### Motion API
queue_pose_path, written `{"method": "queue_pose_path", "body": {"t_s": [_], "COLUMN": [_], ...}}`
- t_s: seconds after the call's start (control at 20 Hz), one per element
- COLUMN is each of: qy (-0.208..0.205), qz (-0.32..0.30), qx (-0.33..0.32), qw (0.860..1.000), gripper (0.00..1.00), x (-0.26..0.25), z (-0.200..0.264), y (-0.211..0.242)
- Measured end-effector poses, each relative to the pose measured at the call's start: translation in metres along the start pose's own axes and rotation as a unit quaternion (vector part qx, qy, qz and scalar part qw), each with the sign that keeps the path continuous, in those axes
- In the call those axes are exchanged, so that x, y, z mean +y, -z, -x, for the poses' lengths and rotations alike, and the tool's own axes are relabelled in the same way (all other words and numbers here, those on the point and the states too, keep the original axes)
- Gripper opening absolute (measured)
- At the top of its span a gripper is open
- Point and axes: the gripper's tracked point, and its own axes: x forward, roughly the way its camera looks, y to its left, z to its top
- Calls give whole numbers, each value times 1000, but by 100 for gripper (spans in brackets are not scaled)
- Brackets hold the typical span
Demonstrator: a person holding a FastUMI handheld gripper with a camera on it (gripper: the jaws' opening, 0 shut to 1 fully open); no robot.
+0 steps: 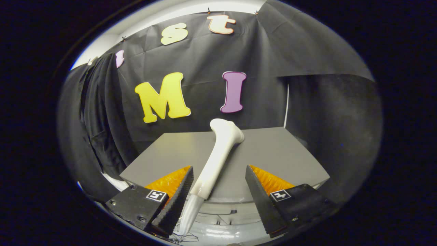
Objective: Iron the clothes twice with a garment steamer, once on the left side and once on the right side.
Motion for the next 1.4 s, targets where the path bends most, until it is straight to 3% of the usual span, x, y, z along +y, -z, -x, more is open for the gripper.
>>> {"method": "queue_pose_path", "body": {"t_s": [0.25, 0.45, 0.65, 0.8, 1.1, 1.4], "qy": [-37, -56, -64, -86, -112, -105], "qz": [-31, -53, -95, -107, -102, -109], "qx": [42, 68, 78, 73, 30, -11], "qw": [998, 995, 990, 988, 988, 988], "gripper": [91, 82, 66, 53, 39, 37], "x": [10, 14, 12, 15, 25, 17], "z": [-49, -69, -79, -77, -56, -10], "y": [3, 12, 12, 8, -8, -36]}}
